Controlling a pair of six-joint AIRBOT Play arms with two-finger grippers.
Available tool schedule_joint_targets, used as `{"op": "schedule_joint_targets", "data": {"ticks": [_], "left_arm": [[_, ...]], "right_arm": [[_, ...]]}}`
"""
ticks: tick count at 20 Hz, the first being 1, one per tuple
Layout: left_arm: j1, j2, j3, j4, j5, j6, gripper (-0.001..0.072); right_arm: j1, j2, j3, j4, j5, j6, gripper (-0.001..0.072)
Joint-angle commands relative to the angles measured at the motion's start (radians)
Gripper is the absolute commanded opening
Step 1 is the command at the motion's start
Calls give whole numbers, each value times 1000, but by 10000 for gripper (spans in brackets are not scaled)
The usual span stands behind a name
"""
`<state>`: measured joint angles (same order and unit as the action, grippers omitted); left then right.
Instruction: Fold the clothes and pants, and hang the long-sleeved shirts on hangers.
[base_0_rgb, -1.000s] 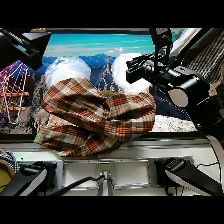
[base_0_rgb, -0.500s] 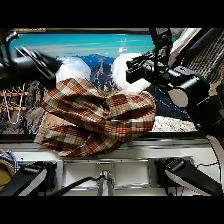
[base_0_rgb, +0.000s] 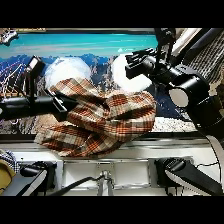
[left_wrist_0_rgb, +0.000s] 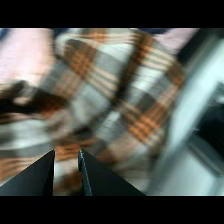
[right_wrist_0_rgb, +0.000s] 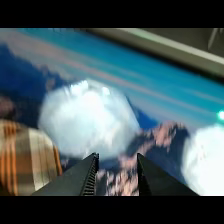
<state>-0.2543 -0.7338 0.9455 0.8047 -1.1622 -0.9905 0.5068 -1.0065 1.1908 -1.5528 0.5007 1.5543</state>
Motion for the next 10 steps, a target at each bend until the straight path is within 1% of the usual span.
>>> {"op": "schedule_joint_targets", "data": {"ticks": [1,2,3,4,5,6,7,8,9,10], "left_arm": [[-89,12,-26,-50,-47,-35,195],[-132,4,-26,-50,-47,-35,195],[-172,-5,-26,-50,-46,-35,195],[-212,-22,-26,-49,-47,-36,195],[-249,-40,-26,-43,-46,-36,195],[-279,-61,-26,-30,-44,-44,196],[-309,-84,-26,-13,-33,-61,291],[-340,-108,-26,5,-13,-73,377],[-368,-131,-26,25,16,-72,426],[-399,-158,-26,44,56,-72,507]], "right_arm": [[1,1,0,40,-78,3,298],[1,-1,0,24,-92,-16,297],[-5,-4,0,-17,-100,-72,298],[-27,-7,0,-65,-99,-91,297],[-85,-16,0,-78,-87,-57,297],[-171,-31,0,-77,-49,43,297],[-283,-53,0,-71,34,218,304],[-389,-73,0,-35,142,354,391],[-468,-88,-1,22,232,355,424],[-526,-94,-6,79,294,288,425]]}}
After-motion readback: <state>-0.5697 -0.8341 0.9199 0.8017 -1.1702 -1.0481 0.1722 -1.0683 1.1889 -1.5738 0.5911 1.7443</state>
